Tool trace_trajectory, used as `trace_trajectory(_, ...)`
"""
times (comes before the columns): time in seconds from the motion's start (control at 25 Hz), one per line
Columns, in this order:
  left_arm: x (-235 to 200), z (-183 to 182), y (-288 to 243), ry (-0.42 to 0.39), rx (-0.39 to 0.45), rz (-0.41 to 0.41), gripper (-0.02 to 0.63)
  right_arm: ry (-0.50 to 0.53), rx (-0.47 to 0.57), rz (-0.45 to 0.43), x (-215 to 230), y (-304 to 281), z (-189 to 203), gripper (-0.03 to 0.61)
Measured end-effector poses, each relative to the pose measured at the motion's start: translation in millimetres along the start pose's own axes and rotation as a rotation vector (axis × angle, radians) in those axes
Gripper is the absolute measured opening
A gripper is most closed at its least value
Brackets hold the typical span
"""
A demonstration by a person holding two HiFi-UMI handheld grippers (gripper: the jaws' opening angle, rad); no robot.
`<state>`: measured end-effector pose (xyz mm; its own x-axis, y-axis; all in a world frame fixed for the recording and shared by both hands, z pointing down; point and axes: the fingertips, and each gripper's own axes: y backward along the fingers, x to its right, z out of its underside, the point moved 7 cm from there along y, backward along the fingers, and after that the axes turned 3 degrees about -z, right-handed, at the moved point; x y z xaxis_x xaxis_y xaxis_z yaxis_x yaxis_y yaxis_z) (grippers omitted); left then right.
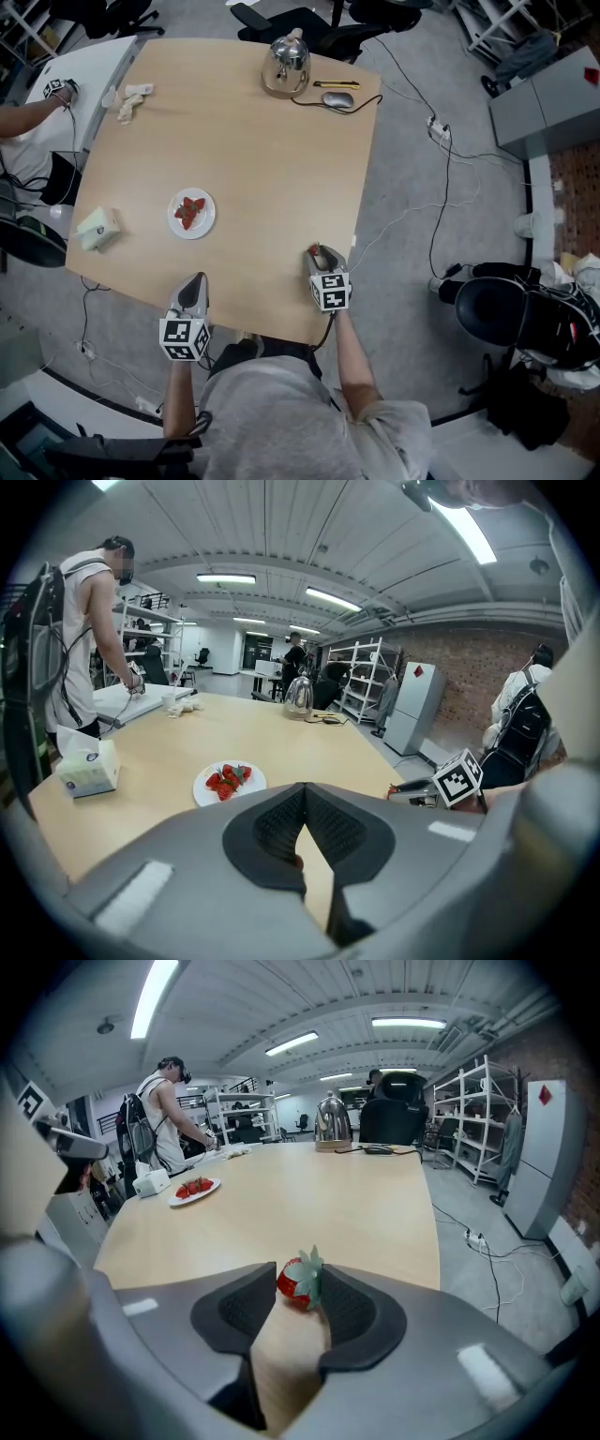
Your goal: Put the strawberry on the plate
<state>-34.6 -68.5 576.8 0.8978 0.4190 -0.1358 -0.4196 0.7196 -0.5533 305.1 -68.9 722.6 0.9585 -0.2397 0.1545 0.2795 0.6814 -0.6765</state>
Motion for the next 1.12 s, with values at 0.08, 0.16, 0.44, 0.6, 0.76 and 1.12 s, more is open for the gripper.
trace_trajectory(0.08, 1, 0, -1, -0.001, 0.003, 0.001, 0.018, -0.004, 0.006, -0.002, 0, 2, -2, 0.155)
trace_trajectory(0.16, 2, 1, 0, 0.001, 0.004, 0.000, 0.018, -0.009, 0.012, -0.007, -2, 4, -3, 0.155)
trace_trajectory(0.44, 8, 4, 6, 0.001, 0.019, -0.003, 0.018, -0.019, 0.061, -0.041, -14, 17, -10, 0.155)
trace_trajectory(0.6, 9, 5, 13, 0.008, 0.034, -0.018, 0.018, -0.003, 0.083, -0.070, -26, 23, -19, 0.155)
trace_trajectory(0.76, 11, 5, 20, 0.019, 0.049, -0.044, 0.018, 0.022, 0.099, -0.121, -41, 28, -25, 0.153)
trace_trajectory(1.12, 5, 8, 35, 0.034, 0.071, -0.086, 0.018, 0.119, 0.172, -0.206, -82, 27, -50, 0.153)
